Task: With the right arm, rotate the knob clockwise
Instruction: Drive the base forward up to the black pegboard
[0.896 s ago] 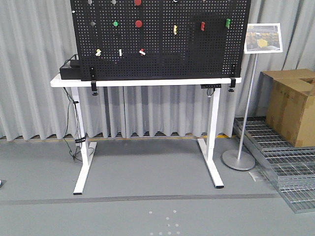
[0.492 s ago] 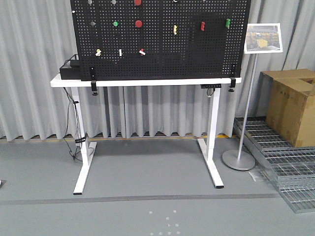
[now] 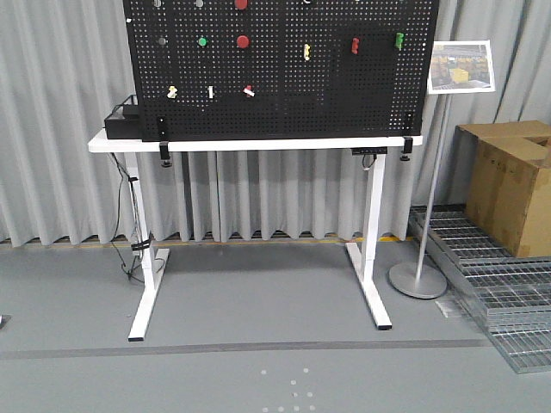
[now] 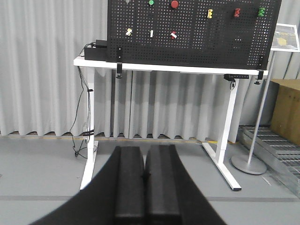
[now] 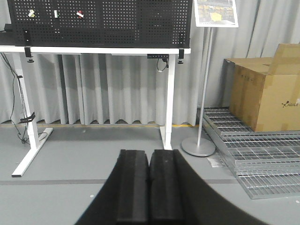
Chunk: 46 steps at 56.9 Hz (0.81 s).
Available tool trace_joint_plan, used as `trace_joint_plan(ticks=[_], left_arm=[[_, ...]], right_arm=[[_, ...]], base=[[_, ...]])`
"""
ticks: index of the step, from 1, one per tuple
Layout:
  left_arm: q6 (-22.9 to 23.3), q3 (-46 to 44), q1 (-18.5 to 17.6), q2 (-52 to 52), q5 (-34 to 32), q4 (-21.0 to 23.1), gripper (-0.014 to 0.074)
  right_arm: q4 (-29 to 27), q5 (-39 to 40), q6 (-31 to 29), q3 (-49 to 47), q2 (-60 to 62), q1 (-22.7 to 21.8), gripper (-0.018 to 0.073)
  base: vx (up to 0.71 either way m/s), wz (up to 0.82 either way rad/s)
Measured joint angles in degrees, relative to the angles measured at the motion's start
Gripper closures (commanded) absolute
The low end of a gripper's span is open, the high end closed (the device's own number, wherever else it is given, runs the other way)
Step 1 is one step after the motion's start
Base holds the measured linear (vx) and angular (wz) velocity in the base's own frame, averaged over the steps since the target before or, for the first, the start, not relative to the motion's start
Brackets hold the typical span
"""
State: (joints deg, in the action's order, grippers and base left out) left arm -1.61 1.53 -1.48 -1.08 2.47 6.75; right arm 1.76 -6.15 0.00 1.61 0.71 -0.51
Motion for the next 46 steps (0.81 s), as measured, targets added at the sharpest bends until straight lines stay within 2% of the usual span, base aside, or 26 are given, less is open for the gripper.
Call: trace_joint_plan(ticks=[22, 46], left_arm=[[0.0, 0.0, 0.0, 0.0, 0.0, 0.0, 0.0603], [0.0, 0.0, 0.0, 0.0, 0.0, 0.0, 0.0603]], right_arm=[[0.0, 0.0, 0.0, 0.0, 0.0, 0.0, 0.0568], [0.0, -0.02, 0.0, 0.0, 0.0, 0.0, 0.0568]], base=[[0.11, 0.03], [0.31, 0.05]])
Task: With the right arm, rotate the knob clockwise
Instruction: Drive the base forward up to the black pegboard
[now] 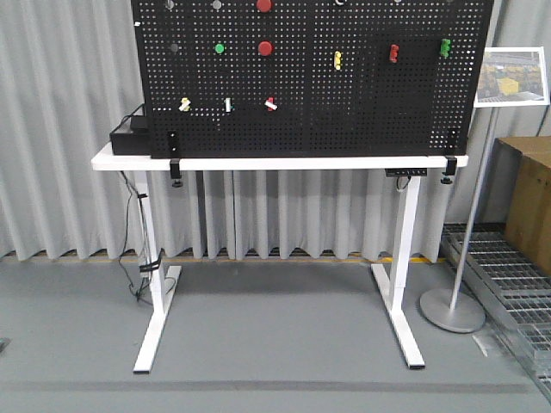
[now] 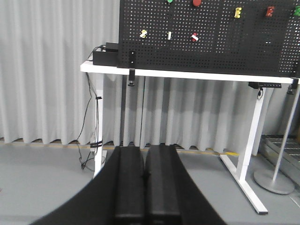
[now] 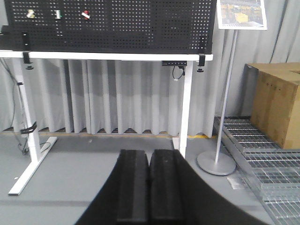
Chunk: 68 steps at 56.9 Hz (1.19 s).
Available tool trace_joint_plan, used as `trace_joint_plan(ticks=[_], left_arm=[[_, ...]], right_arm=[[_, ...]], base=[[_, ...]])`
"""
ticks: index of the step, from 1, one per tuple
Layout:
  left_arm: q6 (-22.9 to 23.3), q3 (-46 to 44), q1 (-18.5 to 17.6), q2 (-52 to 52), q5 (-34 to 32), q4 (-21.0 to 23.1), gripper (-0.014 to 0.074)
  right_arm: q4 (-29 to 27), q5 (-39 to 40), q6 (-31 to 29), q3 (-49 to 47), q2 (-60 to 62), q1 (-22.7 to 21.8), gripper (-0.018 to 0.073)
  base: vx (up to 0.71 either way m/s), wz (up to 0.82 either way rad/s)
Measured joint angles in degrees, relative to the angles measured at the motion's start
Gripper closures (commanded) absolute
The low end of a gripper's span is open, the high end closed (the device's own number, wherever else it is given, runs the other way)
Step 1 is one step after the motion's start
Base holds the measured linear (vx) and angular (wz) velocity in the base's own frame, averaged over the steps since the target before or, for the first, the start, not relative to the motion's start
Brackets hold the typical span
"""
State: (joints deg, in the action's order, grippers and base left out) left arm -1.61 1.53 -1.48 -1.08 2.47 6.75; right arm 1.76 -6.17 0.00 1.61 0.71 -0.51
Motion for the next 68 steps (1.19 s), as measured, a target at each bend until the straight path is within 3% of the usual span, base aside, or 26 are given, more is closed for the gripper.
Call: trace_joint_plan(ticks=[68], left_arm=[[0.0, 0.0, 0.0, 0.0, 0.0, 0.0, 0.0603]], right_arm=[[0.0, 0.0, 0.0, 0.0, 0.0, 0.0, 0.0568]], base=[[0.47, 0.0]])
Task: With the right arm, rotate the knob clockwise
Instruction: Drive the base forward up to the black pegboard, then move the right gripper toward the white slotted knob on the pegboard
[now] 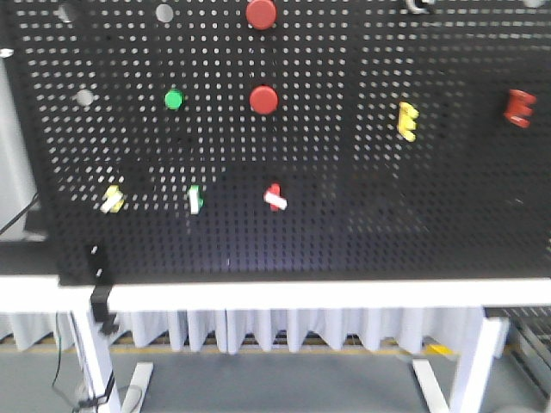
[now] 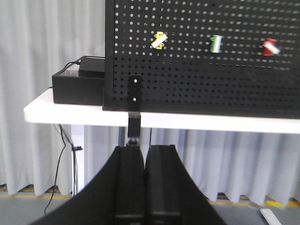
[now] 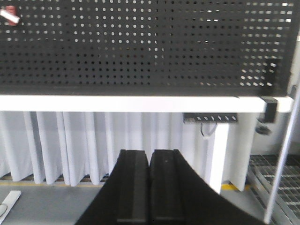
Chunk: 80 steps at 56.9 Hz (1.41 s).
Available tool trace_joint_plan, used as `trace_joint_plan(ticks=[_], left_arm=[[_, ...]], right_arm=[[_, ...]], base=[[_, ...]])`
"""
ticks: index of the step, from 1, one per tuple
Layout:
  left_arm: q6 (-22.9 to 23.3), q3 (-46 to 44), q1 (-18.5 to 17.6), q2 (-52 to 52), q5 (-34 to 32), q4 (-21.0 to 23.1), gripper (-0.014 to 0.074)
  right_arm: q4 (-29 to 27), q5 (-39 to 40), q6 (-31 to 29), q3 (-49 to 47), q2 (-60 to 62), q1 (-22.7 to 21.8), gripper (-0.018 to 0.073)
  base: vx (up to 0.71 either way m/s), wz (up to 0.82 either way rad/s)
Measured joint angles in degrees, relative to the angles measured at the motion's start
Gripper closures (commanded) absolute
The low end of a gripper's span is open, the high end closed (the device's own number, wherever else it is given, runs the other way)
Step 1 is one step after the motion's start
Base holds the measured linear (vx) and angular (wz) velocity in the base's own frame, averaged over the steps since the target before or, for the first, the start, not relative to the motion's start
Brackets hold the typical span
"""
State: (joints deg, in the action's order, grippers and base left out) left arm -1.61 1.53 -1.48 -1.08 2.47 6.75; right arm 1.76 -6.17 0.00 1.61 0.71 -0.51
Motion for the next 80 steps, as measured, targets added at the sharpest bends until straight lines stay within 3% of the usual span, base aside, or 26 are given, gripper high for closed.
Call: trace_joint_plan(ticks=[41, 80], left_arm=[[0.0, 0.0, 0.0, 0.0, 0.0, 0.0, 0.0603], [0.0, 0.0, 0.0, 0.0, 0.0, 0.0, 0.0603]], right_arm=[[0.0, 0.0, 0.0, 0.0, 0.0, 0.0, 0.0568], [0.0, 0.0, 0.0, 0.0, 0.0, 0.0, 0.0568]], base=[[0.34, 0.03], [0.08, 0.0]])
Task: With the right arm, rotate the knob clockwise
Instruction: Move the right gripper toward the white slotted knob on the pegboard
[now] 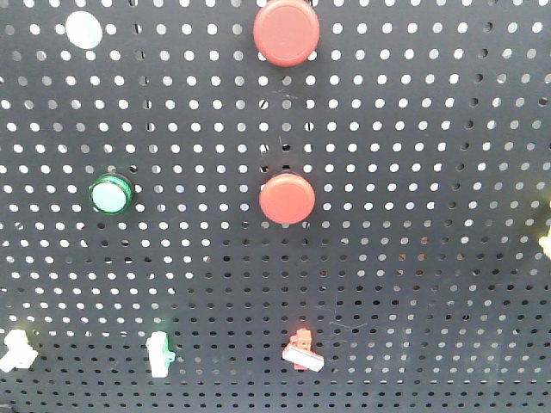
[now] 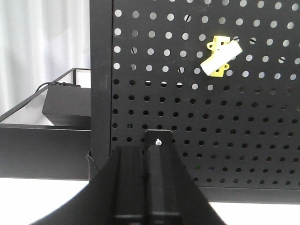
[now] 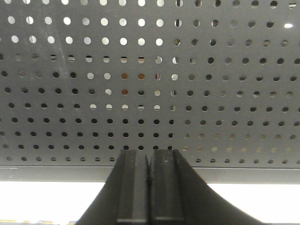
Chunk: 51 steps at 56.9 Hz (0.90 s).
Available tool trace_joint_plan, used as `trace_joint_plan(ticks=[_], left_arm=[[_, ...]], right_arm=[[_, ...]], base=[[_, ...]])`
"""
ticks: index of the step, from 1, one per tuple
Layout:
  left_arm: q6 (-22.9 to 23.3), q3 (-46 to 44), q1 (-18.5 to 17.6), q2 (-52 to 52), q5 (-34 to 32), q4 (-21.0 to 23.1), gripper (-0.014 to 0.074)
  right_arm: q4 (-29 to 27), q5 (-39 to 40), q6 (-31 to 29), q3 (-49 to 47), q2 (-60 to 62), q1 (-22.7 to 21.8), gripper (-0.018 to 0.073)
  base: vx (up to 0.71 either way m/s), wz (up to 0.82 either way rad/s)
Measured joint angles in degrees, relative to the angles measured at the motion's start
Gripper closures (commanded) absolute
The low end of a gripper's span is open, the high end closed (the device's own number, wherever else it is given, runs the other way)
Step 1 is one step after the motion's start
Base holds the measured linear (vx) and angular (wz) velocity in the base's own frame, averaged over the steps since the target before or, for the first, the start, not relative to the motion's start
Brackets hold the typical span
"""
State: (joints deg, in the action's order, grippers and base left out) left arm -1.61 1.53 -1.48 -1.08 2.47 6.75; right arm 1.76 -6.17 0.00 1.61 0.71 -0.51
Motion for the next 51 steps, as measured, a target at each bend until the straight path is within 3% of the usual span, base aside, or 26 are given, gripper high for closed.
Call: trace_joint_plan(ticks=[9, 19, 24, 34, 51], left_arm=[[0.0, 0.0, 0.0, 0.0, 0.0, 0.0, 0.0603], [0.0, 0.0, 0.0, 0.0, 0.0, 0.0, 0.0603], [0.0, 0.0, 0.0, 0.0, 0.0, 0.0, 0.0603], [0.0, 0.0, 0.0, 0.0, 0.0, 0.0, 0.0603], [0.0, 0.0, 0.0, 0.0, 0.0, 0.0, 0.0603]], right_arm=[[0.0, 0.48, 0.0, 0.0, 0.0, 0.0, 0.0568], [-0.73, 9.28, 1.54, 0.12, 0.0, 0.0, 0.0568], [-1.08, 8.86, 2.05, -2.75, 0.0, 0.0, 0.0568], [0.26, 1.91, -1.57, -20.66, -6.13, 0.0, 0.0568], [0.9, -9.78, -6.2, -59.32, -35.18, 0.0, 0.0568]], base=[[0.0, 0.0], [0.0, 0.0], [0.0, 0.0], [0.0, 0.0], [0.0, 0.0]])
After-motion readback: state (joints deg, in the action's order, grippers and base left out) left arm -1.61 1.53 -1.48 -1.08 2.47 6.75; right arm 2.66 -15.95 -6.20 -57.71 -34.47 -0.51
